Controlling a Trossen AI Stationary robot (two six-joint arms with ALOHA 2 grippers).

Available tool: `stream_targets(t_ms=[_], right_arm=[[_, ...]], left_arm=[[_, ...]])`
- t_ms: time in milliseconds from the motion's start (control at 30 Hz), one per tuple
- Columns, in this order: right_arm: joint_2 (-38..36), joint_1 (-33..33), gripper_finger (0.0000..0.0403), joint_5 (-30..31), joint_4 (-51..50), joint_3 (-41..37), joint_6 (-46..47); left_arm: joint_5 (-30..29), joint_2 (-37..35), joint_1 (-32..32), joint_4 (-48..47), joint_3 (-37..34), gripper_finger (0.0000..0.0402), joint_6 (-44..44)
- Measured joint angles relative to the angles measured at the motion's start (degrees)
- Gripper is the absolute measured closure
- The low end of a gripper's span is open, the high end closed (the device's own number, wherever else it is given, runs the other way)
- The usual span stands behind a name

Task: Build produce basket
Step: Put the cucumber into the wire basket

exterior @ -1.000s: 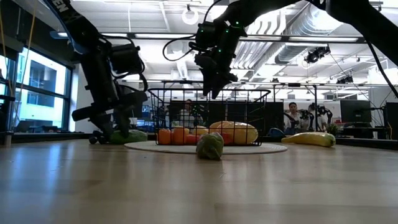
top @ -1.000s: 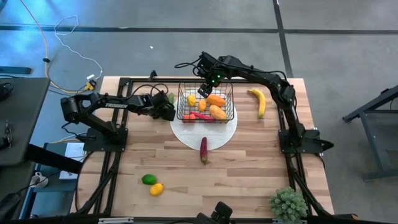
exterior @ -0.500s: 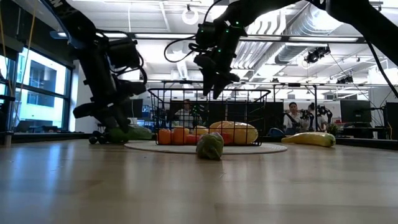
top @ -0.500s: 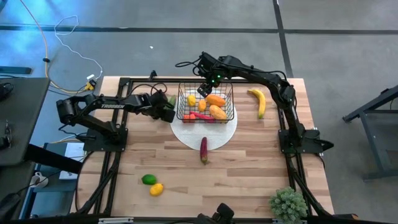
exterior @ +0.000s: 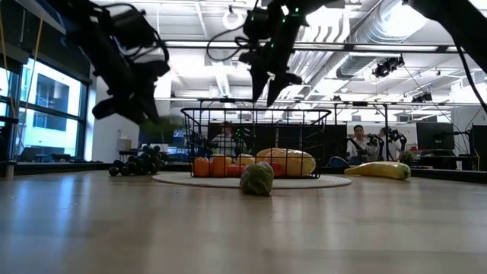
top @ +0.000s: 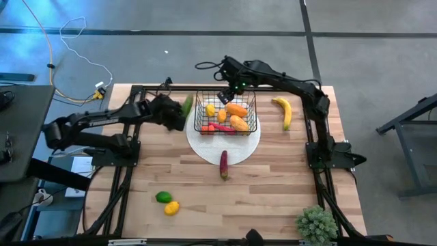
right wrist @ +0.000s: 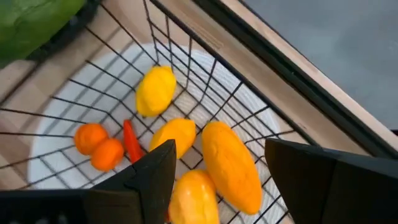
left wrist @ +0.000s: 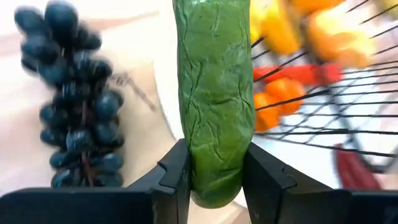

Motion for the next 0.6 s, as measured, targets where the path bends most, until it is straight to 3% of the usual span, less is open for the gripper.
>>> stream_targets(t_ms=[300,600], right_arm=[[-4.7,2.7,0.0176,4.3,-1.1,0.0,6.9],[-6.8,6.8,0.0176,12.8,-1.9,0.0,14.5]], left_arm=[[0.0,-9.2,0.0,2.0,1.0,0.0306,6.8],[1.5,-8.4,0.0,2.1,9.7,0.0307,20.6]])
